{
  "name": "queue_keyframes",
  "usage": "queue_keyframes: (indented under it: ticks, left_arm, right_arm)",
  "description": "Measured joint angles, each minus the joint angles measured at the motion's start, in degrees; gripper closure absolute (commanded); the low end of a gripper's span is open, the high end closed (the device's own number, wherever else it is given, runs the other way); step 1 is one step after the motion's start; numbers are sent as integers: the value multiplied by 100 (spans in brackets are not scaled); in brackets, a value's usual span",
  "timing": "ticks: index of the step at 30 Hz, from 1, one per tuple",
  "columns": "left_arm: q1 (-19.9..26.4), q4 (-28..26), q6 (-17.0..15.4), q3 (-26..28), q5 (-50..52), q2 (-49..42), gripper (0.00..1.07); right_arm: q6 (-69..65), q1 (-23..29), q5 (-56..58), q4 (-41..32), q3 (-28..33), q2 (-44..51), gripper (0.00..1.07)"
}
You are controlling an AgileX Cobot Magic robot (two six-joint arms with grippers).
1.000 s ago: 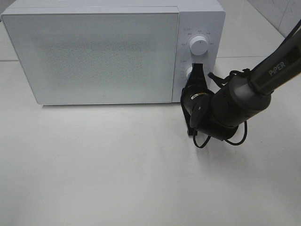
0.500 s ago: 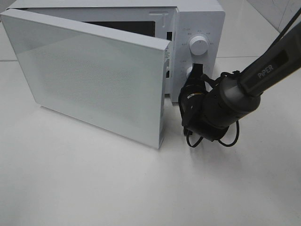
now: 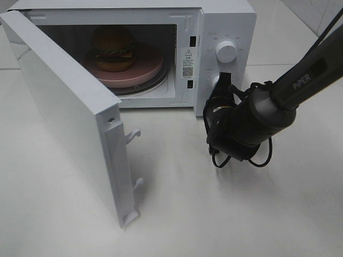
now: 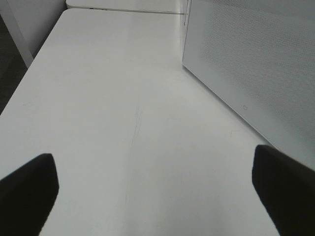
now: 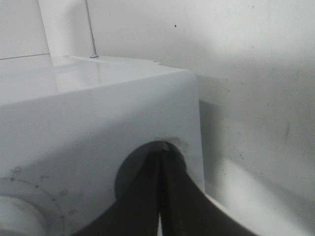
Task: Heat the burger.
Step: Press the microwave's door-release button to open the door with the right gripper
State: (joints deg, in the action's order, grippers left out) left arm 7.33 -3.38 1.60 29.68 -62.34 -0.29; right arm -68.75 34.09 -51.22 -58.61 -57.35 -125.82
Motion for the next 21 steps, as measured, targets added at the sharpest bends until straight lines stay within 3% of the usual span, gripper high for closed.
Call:
queue_keyframes:
  ticks: [21]
  left_arm:
    - [0,0,0,0,0,0,6]
  right_arm:
    - [298,-235,590,825,498,527,107]
